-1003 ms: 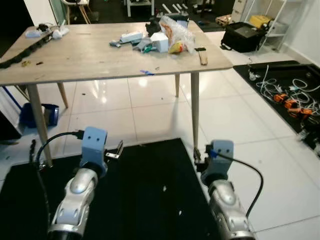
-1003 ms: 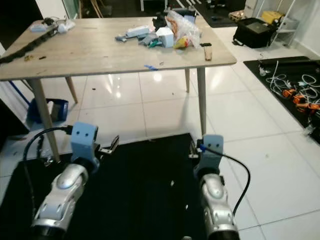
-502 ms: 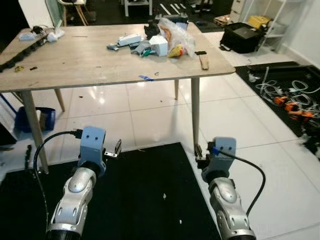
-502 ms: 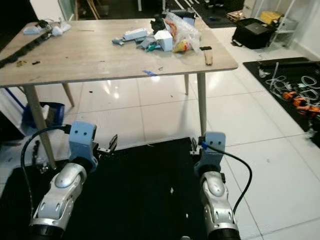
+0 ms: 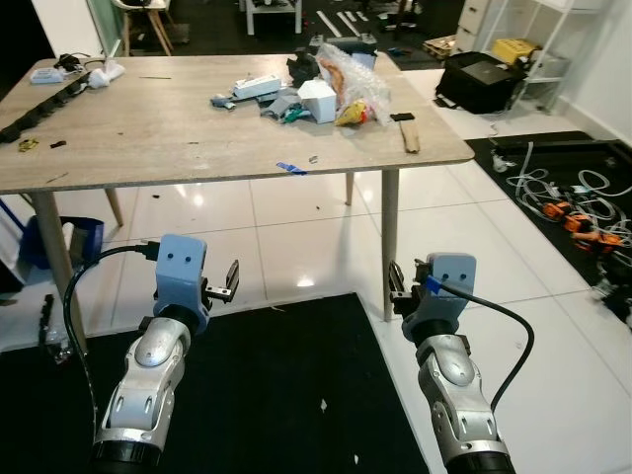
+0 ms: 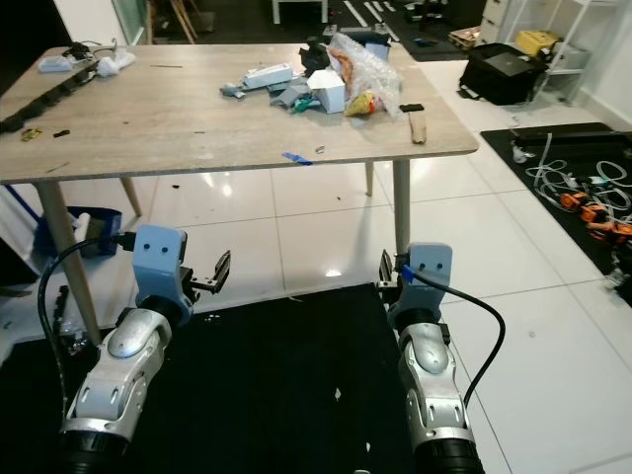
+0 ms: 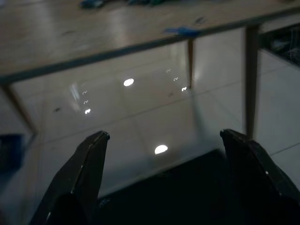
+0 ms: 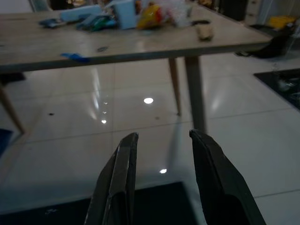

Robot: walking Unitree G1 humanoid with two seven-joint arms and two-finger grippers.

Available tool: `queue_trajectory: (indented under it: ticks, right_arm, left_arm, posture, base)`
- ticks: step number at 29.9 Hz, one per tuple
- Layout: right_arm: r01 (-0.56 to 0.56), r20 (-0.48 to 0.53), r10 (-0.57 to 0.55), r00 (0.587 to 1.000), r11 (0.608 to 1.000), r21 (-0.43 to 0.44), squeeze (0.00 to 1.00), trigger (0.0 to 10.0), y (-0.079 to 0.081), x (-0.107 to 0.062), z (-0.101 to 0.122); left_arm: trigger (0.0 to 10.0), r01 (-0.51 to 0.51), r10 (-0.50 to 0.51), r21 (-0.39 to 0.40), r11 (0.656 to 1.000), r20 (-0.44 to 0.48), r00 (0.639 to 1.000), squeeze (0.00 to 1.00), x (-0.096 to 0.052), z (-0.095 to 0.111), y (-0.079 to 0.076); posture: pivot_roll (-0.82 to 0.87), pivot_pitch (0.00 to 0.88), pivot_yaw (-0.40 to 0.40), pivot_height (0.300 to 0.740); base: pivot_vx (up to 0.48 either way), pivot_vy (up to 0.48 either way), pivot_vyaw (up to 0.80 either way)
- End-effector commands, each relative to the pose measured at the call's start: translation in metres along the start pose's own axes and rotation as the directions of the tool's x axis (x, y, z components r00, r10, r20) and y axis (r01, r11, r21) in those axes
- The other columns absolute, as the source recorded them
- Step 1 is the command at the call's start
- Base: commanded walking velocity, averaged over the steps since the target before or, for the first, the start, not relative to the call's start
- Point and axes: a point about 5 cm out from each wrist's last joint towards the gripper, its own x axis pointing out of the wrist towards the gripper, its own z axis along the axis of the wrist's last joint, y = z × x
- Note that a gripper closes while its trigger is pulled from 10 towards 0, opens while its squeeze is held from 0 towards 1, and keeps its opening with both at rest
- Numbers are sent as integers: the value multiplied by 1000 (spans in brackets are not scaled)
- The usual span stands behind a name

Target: Picking trash to rubbish bin

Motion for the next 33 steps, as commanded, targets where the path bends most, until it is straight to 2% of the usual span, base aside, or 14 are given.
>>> queue_trajectory:
  ticks: [1,33]
  right_arm:
    - [-4,13,4,1000,1000,11,0,10000,1,0,3]
    - [23,55,-24,998,1000,16,0,10000,-8,1,14]
  left_arm:
    - [10000,0,0,-2,1000,1,1000,0,-2,0,1]
    - [10000,6,-6,-2,1000,24,1000,0,3,8,0]
  posture:
    - [-51,78,1,740]
    - [-62,89,11,740]
  base:
    - [296,0,0]
    - [297,0,0]
